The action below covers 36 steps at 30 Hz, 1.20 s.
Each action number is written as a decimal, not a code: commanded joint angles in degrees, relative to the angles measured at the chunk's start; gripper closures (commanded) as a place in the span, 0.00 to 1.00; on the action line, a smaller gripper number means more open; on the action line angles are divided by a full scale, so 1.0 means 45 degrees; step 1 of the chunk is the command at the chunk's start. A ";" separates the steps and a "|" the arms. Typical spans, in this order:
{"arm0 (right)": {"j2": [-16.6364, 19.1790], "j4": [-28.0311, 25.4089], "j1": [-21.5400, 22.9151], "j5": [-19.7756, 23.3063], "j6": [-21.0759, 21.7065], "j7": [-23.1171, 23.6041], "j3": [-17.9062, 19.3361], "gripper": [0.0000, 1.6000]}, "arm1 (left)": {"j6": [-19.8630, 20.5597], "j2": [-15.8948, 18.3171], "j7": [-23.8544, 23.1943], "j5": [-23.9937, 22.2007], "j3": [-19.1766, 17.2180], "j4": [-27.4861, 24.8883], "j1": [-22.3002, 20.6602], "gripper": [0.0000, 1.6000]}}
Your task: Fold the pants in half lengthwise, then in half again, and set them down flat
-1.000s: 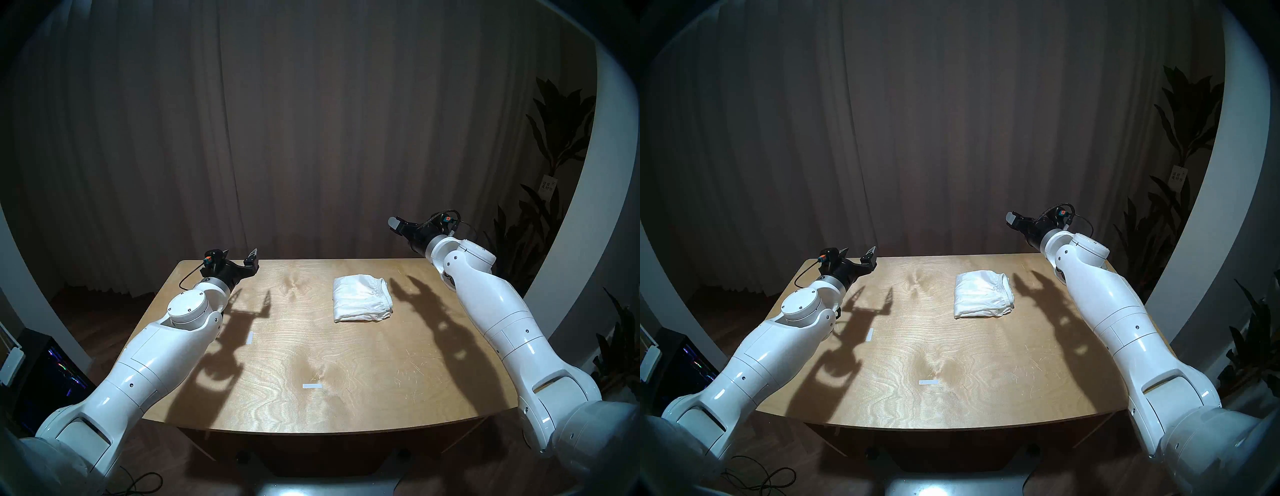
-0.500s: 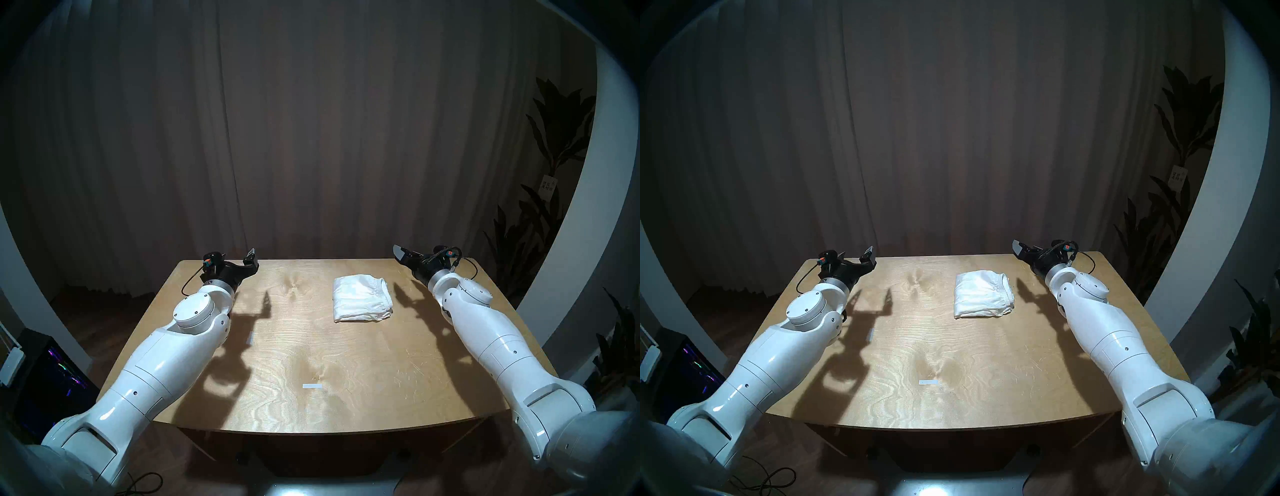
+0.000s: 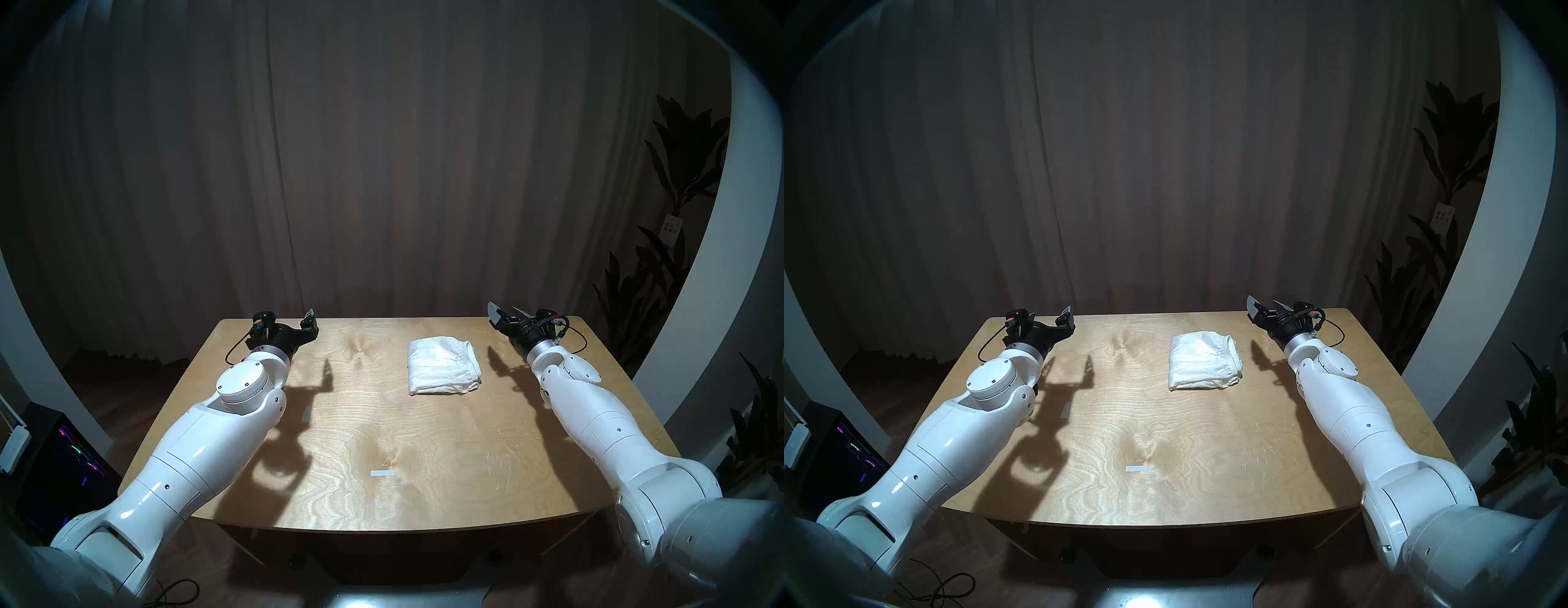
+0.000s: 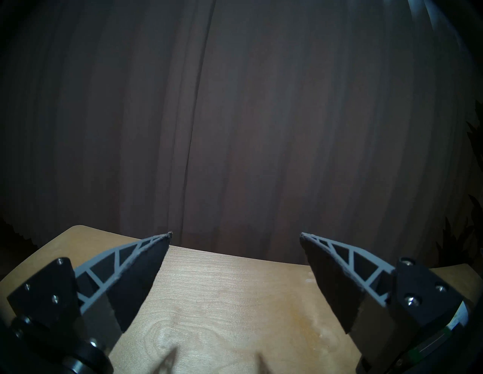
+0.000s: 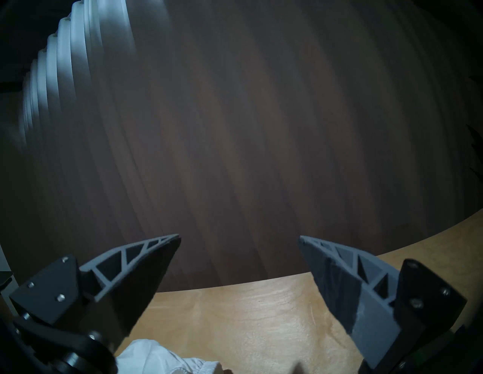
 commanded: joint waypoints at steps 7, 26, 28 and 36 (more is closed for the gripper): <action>-0.0715 0.1375 0.1263 0.0159 -0.0890 0.0391 0.0292 0.00 | 0.0231 0.0156 0.0234 0.0119 -0.0070 -0.0515 -0.0143 0.00; -0.1046 -0.1933 0.0215 -0.0364 0.0959 -0.3831 0.0140 0.00 | 0.0283 0.0078 0.0354 0.0163 0.0029 -0.0307 -0.0184 0.00; -0.1022 -0.2189 0.0109 -0.0412 0.1067 -0.4167 0.0112 0.00 | 0.0277 0.0078 0.0346 0.0167 0.0030 -0.0302 -0.0186 0.00; -0.0946 -0.3628 -0.0451 -0.0727 0.1898 -0.6193 0.0026 0.00 | 0.0237 0.0066 0.0253 0.0200 0.0017 -0.0265 -0.0189 0.00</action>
